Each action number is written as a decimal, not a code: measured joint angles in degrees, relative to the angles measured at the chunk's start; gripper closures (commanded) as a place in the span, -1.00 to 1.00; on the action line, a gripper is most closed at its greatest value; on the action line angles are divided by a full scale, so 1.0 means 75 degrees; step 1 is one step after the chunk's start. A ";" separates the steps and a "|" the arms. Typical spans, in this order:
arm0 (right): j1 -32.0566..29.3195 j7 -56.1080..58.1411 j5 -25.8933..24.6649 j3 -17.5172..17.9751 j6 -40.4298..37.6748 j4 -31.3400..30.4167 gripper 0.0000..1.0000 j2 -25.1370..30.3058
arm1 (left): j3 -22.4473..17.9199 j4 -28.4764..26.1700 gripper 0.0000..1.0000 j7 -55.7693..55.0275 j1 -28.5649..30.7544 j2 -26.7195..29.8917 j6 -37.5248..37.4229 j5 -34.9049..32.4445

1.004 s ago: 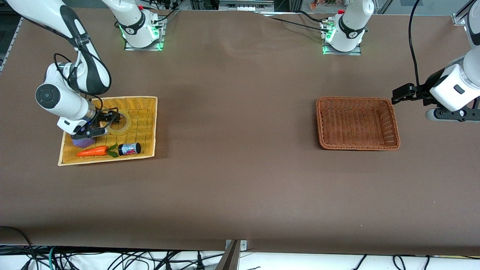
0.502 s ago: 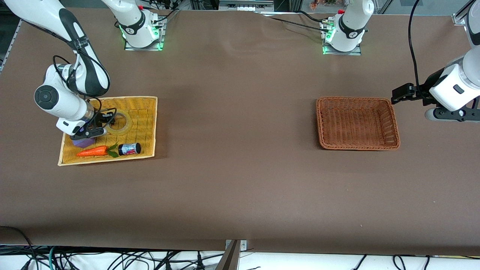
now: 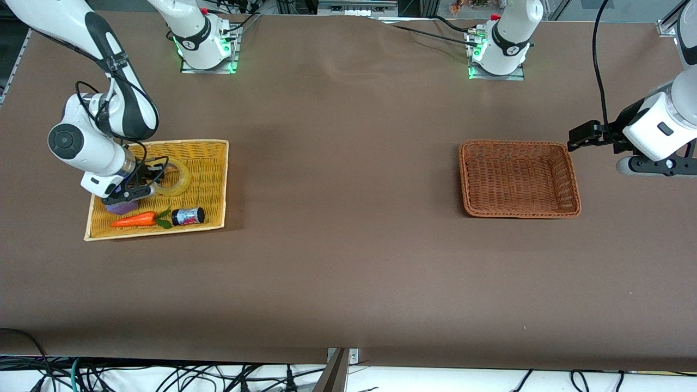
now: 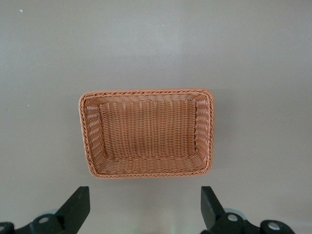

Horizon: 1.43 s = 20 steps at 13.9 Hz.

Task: Transfer tape with both arms
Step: 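Close the right gripper on the tape roll's rim, then carry the tape toward the table middle while the left gripper approaches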

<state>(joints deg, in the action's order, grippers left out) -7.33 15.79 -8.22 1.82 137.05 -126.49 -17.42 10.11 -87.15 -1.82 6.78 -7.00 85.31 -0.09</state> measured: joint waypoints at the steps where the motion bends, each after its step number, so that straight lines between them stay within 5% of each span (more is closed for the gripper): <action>1: 0.0000 -0.0004 0.0032 0.0022 -0.0472 0.0295 1.00 0.0021 | 0.0013 0.0009 -1.00 0.0000 -0.0009 0.0004 0.0002 0.0001; 7: 0.0016 -0.0645 0.1132 0.0784 -0.2858 0.2254 1.00 0.0181 | 0.0108 0.0021 -1.00 0.0008 -0.0058 0.0015 0.0007 0.0004; 13: 0.0489 -0.4994 0.1082 0.3020 -0.2970 0.2828 1.00 0.0189 | -0.0833 0.0022 -1.00 0.0011 -0.1050 0.0035 0.0015 0.0005; 17: 0.1847 -0.7262 0.0974 0.3146 -0.2967 0.3537 1.00 -0.0138 | -0.0875 0.0019 -1.00 0.0028 -0.1063 0.0038 0.0000 0.0006; 20: 0.2844 -0.8977 0.0214 0.3141 -0.2933 0.4429 1.00 -0.1117 | -0.0879 -0.0096 -1.00 0.0082 -0.1086 0.0001 -0.0193 0.0019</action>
<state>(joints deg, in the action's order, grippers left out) 13.99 -51.54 -6.61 25.38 115.05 -93.27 -25.79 3.51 -87.86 -1.21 -1.37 -6.99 83.86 0.05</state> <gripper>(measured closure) 0.767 0.000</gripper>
